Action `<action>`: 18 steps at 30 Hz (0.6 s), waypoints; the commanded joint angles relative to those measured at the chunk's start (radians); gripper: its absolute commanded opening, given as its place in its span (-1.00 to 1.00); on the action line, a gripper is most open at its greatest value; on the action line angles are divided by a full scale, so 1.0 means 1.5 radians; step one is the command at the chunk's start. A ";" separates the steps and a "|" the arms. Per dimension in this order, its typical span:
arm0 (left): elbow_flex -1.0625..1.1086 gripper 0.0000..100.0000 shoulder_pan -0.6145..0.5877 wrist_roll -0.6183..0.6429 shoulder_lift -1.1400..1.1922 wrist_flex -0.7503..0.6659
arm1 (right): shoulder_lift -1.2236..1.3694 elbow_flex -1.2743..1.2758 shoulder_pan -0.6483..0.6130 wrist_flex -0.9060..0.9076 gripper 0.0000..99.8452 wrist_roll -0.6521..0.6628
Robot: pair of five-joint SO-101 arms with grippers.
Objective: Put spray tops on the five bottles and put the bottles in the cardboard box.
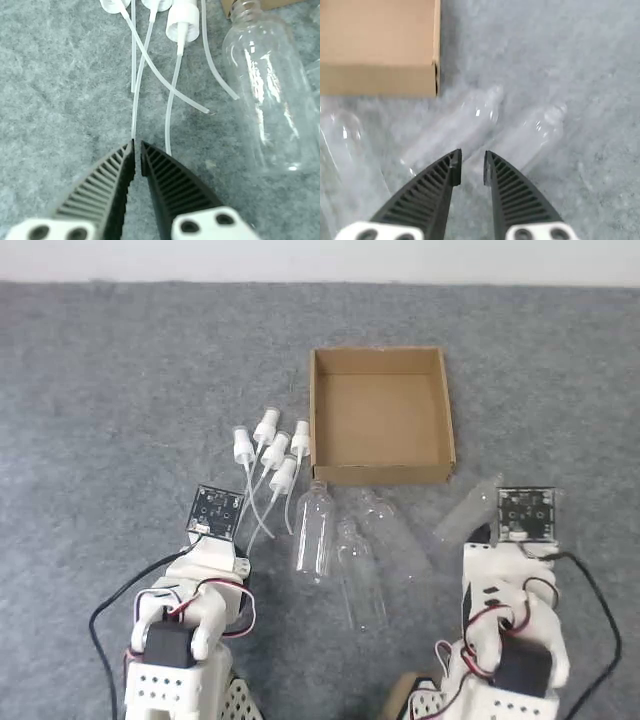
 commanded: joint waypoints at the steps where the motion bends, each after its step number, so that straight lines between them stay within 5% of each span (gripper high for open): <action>1: -0.008 -0.97 0.000 0.003 -0.013 0.000 | -0.009 -0.065 0.015 -0.007 -0.88 -0.042; 7: -0.008 -0.97 -0.001 0.003 -0.013 0.000 | 0.112 -0.092 0.106 -0.114 -0.78 -0.103; 11: -0.008 -0.97 -0.001 0.003 -0.013 0.000 | 0.299 -0.144 0.118 -0.146 -0.59 -0.142; 18: -0.008 -0.97 -0.001 0.003 -0.013 0.000 | 0.629 -0.244 0.140 -0.230 -0.56 -0.215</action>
